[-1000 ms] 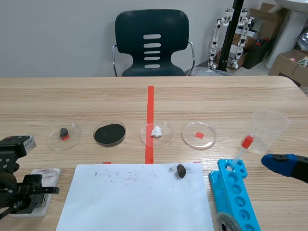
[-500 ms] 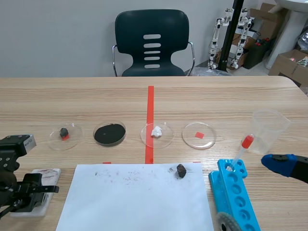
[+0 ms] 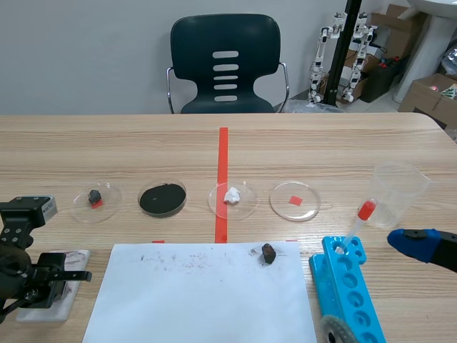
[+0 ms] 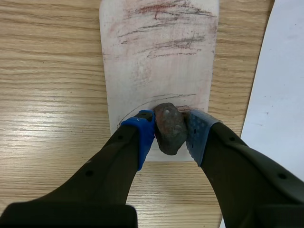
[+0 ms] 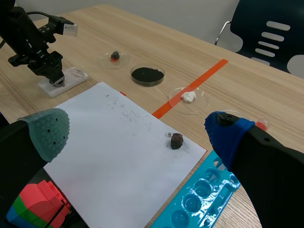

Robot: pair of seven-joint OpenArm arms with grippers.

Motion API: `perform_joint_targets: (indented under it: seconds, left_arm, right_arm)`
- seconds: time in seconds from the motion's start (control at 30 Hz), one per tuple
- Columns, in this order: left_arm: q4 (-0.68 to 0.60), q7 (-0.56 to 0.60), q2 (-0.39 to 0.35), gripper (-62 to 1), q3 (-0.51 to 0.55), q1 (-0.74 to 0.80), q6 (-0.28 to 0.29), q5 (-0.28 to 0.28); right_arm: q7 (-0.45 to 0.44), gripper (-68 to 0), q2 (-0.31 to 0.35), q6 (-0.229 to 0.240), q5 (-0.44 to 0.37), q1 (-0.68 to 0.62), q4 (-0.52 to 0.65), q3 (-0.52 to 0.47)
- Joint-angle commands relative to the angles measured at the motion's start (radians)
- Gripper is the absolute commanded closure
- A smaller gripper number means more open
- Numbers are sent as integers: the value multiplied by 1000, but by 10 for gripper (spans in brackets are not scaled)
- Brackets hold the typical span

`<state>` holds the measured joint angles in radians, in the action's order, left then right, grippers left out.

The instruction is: Rub the mineral on the streak plate below the first streak

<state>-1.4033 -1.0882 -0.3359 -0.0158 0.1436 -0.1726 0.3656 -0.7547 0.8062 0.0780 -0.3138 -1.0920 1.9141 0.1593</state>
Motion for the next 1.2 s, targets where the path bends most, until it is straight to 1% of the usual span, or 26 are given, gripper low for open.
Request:
perform_joint_targets:
  seconds: [0.0, 0.07, 0.17, 0.3, 0.43, 0.5, 0.63, 0.67, 0.7, 0.73, 0.83, 0.9, 0.93, 1.03, 1.17]
  left_arm:
    - [32, 13, -28, -113, 11, 9, -27, -69]
    - [32, 6, -28, -113, 11, 11, -35, -76]
    - [32, -3, -28, -113, 11, 18, -55, -117]
    - [31, -5, -28, -113, 11, 32, -69, -146]
    - [25, -7, -28, -113, 11, 40, -73, -161]
    - [23, -10, -28, -113, 11, 43, -88, -174]
    - [21, -12, -28, -113, 11, 51, -92, -175]
    - [20, -10, -27, -113, 11, 54, -92, -167]
    - [20, -8, -27, -113, 11, 56, -90, -144]
    - [20, -8, -27, -113, 11, 56, -79, -114]
    - [20, -1, -26, -113, 11, 56, -22, -10]
    - [20, 11, -24, -113, 11, 56, -2, 33]
    - [20, 18, -24, -113, 11, 56, 9, 52]
    - [20, 26, -25, -113, 11, 55, 13, 88]
    - [20, 45, -25, -113, 11, 55, 52, 152]
  right_arm:
    - [-15, -591, 0, 0, -4, 9, 21, -3]
    - [-15, -591, 0, 0, -4, 9, 21, -3]
    - [-16, -591, 0, 0, -4, 9, 21, -3]
    - [-15, -591, 0, 0, -4, 9, 21, -3]
    - [-15, -591, 0, 0, -4, 9, 21, -3]
    - [-16, -591, 0, 0, -4, 9, 21, -3]
    - [-16, -591, 0, 0, -4, 9, 21, -3]
    - [-16, -591, 0, 0, -4, 9, 21, -3]
    - [-15, -591, 0, 0, -4, 9, 21, -3]
    - [-15, -591, 0, 0, -4, 9, 21, -3]
    - [-16, -591, 0, 0, -4, 9, 21, -3]
    - [-15, -591, 0, 0, -4, 9, 21, -3]
    - [-15, -591, 0, 0, -4, 9, 21, -3]
    - [-16, -591, 0, 0, -4, 9, 21, -3]
    - [-16, -591, 0, 0, -4, 9, 21, -3]
